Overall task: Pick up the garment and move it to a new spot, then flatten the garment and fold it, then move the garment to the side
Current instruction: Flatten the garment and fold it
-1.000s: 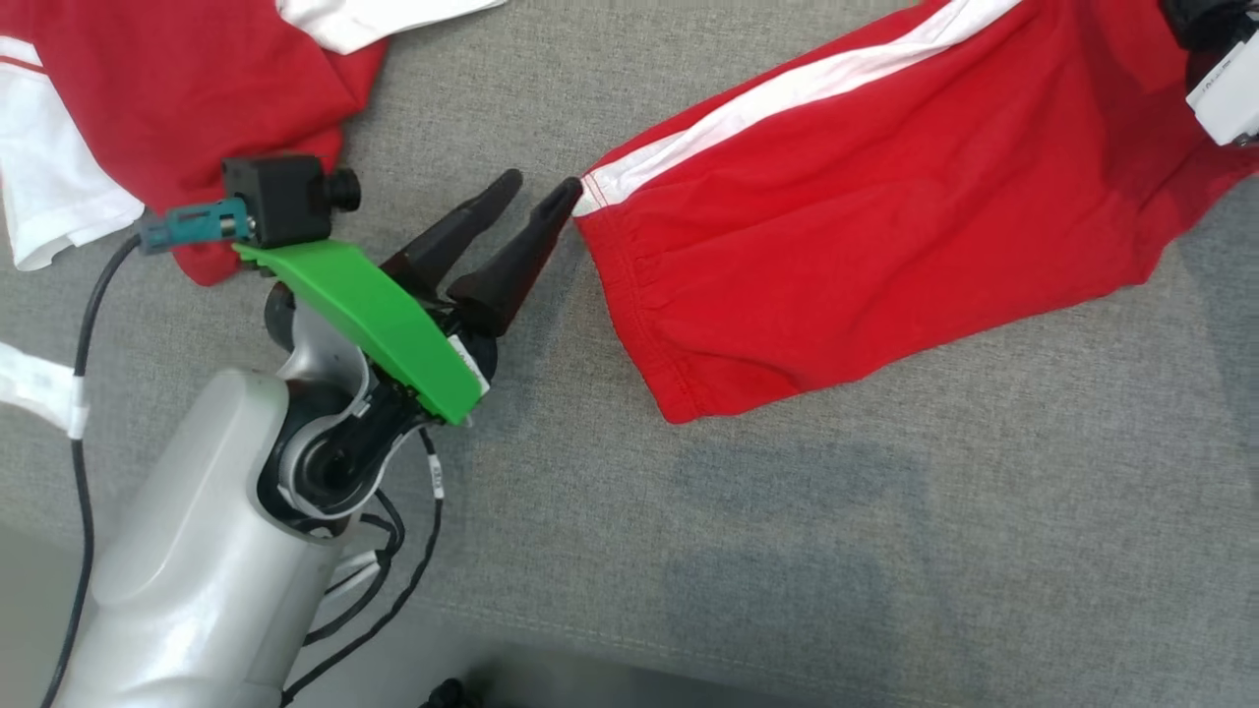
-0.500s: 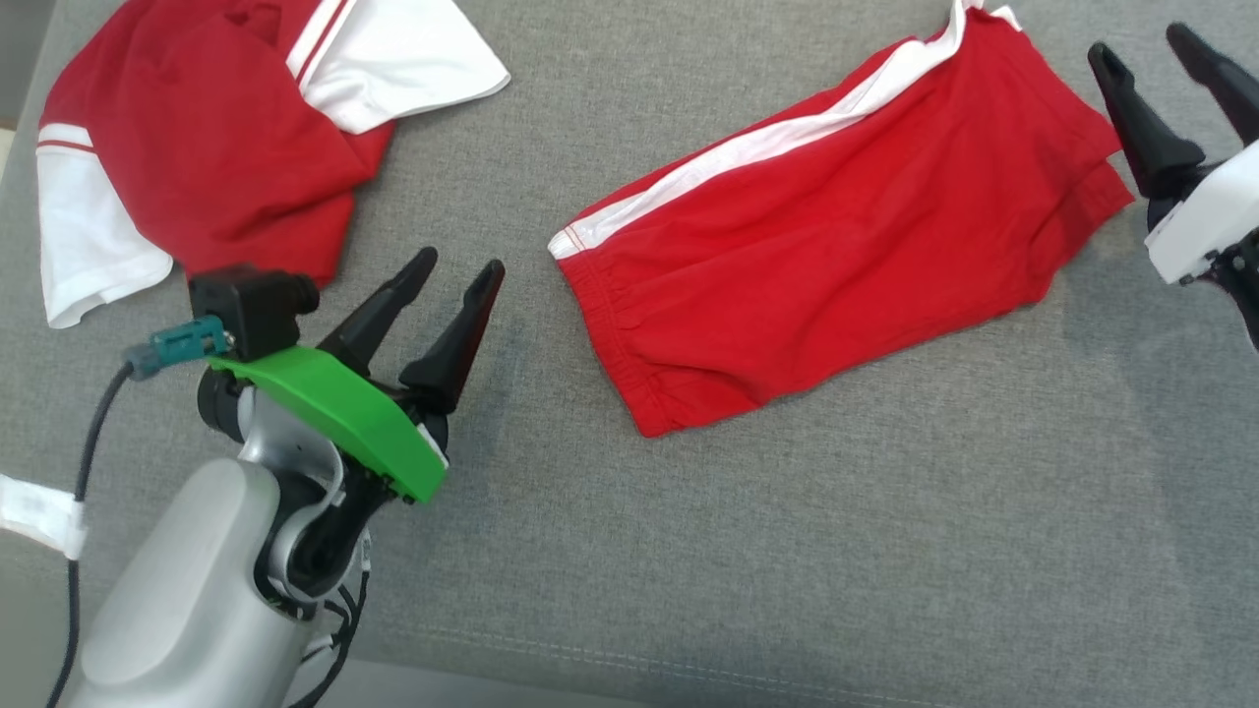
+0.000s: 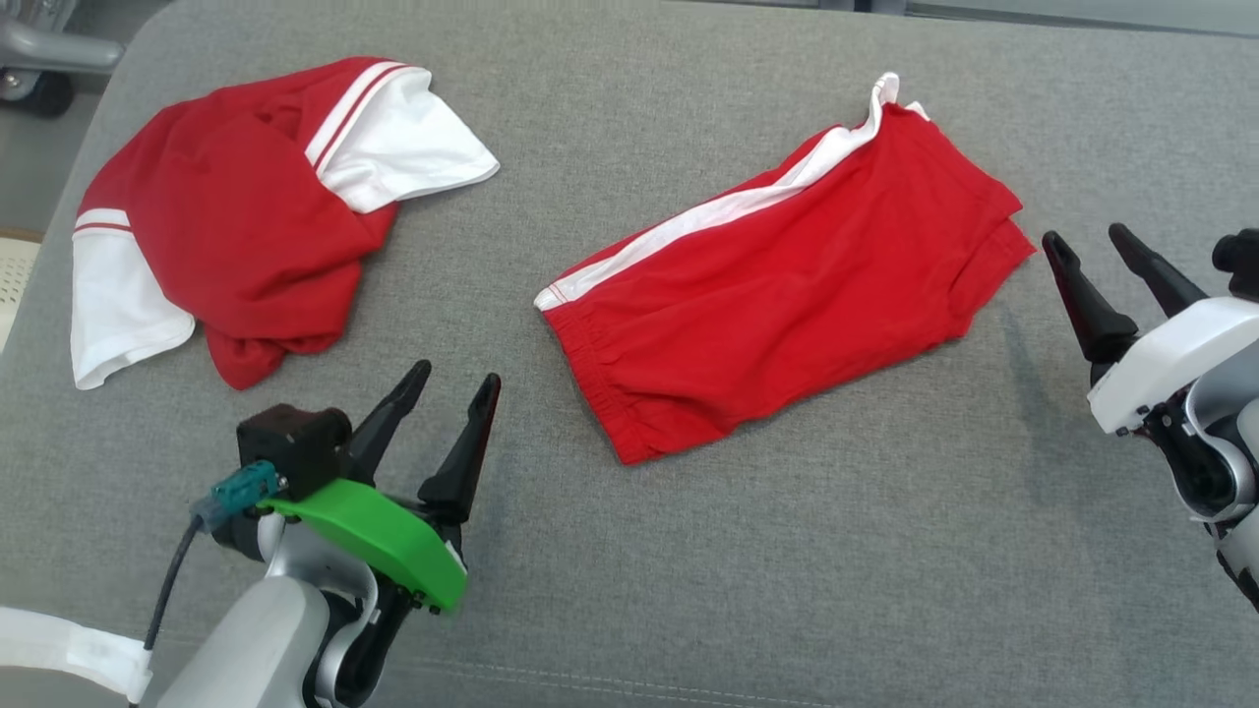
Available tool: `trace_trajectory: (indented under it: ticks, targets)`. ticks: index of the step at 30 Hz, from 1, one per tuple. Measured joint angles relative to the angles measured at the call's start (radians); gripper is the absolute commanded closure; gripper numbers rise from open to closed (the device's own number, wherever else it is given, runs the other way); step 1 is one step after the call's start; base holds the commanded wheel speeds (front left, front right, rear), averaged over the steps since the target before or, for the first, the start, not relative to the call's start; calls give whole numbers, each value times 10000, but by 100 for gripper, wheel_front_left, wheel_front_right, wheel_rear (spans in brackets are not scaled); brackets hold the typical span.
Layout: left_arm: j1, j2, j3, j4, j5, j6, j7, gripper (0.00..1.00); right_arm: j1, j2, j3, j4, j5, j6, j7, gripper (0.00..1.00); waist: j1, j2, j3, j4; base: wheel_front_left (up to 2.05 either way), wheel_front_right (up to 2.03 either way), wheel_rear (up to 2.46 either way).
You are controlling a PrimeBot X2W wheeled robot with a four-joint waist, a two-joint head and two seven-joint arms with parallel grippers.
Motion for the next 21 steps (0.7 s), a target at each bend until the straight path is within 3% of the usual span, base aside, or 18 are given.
trace_trajectory:
  ticks: [9, 21]
  targets:
    - [245, 2, -178, -470, 550, 420, -617, 0, 220, -259, -242, 161, 399, -98, 322, 0, 0, 0, -200, 218, 0, 0, 0]
    - [244, -337, -439, -1022, 836, 539, -961, 0, -393, -771, -857, 842, 1187, -364, 1400, 0, 0, 0, 445, 1128, 0, 0, 0]
